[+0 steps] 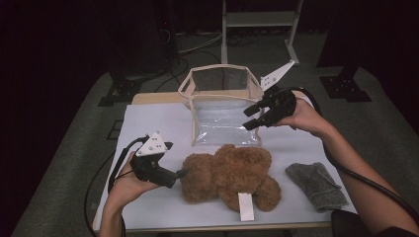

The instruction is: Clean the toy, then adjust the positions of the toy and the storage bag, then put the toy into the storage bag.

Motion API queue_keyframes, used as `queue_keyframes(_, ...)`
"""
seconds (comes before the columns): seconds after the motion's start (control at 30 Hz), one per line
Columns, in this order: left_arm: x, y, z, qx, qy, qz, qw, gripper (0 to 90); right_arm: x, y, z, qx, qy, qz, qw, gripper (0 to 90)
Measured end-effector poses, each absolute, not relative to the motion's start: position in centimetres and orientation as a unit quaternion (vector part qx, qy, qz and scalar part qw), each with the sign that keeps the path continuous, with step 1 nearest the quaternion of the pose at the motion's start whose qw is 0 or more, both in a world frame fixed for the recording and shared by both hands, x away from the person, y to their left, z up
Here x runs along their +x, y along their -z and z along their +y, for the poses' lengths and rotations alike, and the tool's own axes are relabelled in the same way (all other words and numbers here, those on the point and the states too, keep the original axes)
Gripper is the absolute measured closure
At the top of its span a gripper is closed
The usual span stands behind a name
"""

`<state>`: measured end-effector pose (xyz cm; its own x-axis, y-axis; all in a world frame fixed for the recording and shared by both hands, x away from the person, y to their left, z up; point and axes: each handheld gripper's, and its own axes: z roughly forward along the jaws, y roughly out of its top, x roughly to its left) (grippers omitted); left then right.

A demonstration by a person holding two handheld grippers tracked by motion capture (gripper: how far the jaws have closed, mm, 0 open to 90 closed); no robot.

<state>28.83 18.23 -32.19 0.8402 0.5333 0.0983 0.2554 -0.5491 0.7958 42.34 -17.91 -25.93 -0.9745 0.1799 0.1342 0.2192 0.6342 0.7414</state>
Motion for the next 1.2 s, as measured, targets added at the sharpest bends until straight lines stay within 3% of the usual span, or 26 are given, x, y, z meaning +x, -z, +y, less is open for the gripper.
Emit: queue_keyframes(1.2,29.1,32.3,19.0,0.866,-0.171,0.243,0.402,5.4,44.9,25.8,-14.9,-0.094,0.381,-0.919,0.038,38.7)
